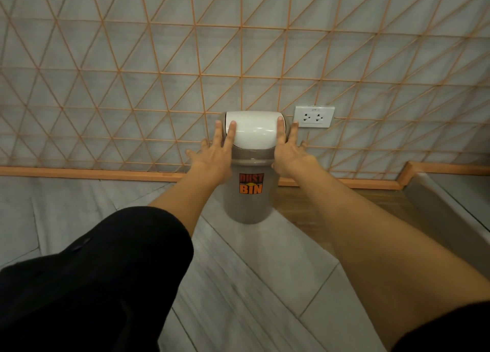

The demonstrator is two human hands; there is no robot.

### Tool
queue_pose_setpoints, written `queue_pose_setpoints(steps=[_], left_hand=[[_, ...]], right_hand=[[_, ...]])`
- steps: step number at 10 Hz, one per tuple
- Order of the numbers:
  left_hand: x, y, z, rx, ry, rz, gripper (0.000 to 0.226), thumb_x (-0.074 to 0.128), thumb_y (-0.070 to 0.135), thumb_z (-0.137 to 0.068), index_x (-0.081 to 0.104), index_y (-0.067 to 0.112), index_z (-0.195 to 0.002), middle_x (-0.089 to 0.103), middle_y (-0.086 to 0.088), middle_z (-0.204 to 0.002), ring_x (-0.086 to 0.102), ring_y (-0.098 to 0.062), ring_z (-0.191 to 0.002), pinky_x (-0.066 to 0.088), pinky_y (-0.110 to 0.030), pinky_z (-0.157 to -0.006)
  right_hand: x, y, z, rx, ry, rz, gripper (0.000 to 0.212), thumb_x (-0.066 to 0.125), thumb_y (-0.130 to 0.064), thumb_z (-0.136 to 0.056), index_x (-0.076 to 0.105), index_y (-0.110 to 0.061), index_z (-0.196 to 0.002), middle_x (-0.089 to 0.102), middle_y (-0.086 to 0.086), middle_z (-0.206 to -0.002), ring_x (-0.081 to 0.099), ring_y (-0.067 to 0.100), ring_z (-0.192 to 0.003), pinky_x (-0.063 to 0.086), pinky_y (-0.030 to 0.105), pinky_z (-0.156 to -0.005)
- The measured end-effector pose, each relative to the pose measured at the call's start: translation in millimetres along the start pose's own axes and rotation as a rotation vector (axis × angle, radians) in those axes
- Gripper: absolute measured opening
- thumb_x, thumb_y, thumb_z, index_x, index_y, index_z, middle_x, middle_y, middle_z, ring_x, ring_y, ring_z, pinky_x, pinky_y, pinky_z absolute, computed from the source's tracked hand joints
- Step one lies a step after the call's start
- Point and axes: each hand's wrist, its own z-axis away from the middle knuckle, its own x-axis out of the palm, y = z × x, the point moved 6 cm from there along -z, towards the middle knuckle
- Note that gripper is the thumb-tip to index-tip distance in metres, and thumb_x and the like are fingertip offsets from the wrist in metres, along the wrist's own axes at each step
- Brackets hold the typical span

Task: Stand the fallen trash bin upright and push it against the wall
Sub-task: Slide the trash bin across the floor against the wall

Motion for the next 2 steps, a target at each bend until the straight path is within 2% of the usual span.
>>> queue_pose_setpoints(steps=[2], left_hand=[[-9.5, -5.4, 5.9, 0.043, 0.054, 0.0, 0.107, 0.062, 0.025, -0.09, -0.029, 0.028, -0.147, -0.023, 0.0, -0.161, 0.005, -0.039, -0.148, 0.011, -0.072, -0.11]], right_hand=[[-13.1, 3.5, 9.7, -0.037, 0.067, 0.052, 0.102, 0.055, -0.007, -0.094, -0.03, -0.027, -0.148, -0.029, 0.017, -0.158, -0.001, 0.051, -0.145, 0.017, 0.06, -0.114]])
